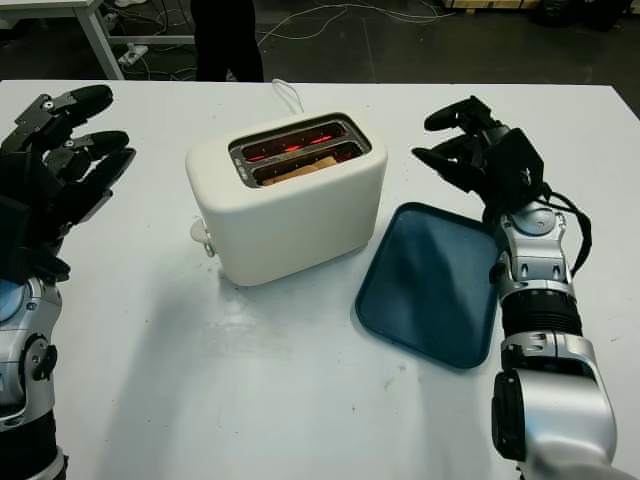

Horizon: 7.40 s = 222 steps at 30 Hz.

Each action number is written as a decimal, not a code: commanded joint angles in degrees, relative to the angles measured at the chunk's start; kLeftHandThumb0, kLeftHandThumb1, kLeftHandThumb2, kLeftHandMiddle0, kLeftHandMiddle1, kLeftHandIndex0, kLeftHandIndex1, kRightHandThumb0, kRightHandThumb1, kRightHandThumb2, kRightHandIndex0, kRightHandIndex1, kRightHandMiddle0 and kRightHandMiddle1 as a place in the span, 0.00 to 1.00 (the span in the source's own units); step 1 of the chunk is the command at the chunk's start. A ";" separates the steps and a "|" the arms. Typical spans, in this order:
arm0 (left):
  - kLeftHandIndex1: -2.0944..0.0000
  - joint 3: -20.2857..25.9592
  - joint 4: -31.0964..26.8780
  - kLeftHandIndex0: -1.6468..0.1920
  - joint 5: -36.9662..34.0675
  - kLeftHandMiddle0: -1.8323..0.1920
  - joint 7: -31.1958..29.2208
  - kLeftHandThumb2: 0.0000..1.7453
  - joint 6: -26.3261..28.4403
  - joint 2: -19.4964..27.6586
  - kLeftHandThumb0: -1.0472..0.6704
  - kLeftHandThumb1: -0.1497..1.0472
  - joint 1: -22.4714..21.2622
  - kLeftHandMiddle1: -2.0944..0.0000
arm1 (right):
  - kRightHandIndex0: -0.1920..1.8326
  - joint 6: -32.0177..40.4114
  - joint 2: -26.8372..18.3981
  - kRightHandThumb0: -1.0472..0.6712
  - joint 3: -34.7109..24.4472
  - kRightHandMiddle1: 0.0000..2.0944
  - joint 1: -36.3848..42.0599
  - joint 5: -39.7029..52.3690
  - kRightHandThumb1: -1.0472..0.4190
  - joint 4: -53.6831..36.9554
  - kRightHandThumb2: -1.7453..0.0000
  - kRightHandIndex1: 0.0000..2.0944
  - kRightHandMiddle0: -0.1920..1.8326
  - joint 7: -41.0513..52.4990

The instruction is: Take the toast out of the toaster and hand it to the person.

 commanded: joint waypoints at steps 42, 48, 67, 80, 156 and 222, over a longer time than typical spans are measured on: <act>0.77 -0.17 -0.51 0.68 0.20 0.78 0.39 0.00 -0.72 0.07 0.28 0.89 0.89 0.57 | 0.10 -0.18 -0.62 0.00 0.28 0.75 -0.62 0.04 0.18 -0.18 1.00 0.82 0.15 0.21; 0.77 -0.12 -0.76 0.68 0.12 0.78 0.49 0.00 -0.31 -0.05 0.27 0.88 0.97 0.57 | 0.10 0.15 -0.44 0.00 -0.08 0.75 -0.73 0.59 0.19 0.13 1.00 0.82 0.15 0.36; 0.77 -0.02 -0.39 0.68 -0.07 0.78 0.28 0.00 -0.57 0.06 0.27 0.89 0.84 0.58 | 0.10 -0.06 -0.57 0.00 0.16 0.75 -0.47 0.29 0.18 -0.43 1.00 0.83 0.15 0.38; 0.77 0.11 -0.88 0.68 -0.39 0.78 0.30 0.00 -0.08 -0.06 0.28 0.88 0.82 0.58 | 0.10 -0.20 -0.48 0.00 0.07 0.75 -0.72 0.52 0.18 0.12 1.00 0.82 0.16 0.49; 0.77 -0.06 -1.26 0.68 -0.04 0.78 0.55 0.00 0.30 -0.10 0.27 0.89 0.94 0.58 | 0.11 0.23 -0.35 0.00 0.12 0.75 -0.91 0.87 0.19 -0.24 1.00 0.82 0.17 0.93; 0.77 -0.21 -0.55 0.69 -0.47 0.78 -0.10 0.00 0.00 0.30 0.28 0.89 0.18 0.57 | 0.14 0.17 -0.23 0.00 0.29 0.74 -1.66 0.92 0.19 0.84 1.00 0.81 0.19 1.12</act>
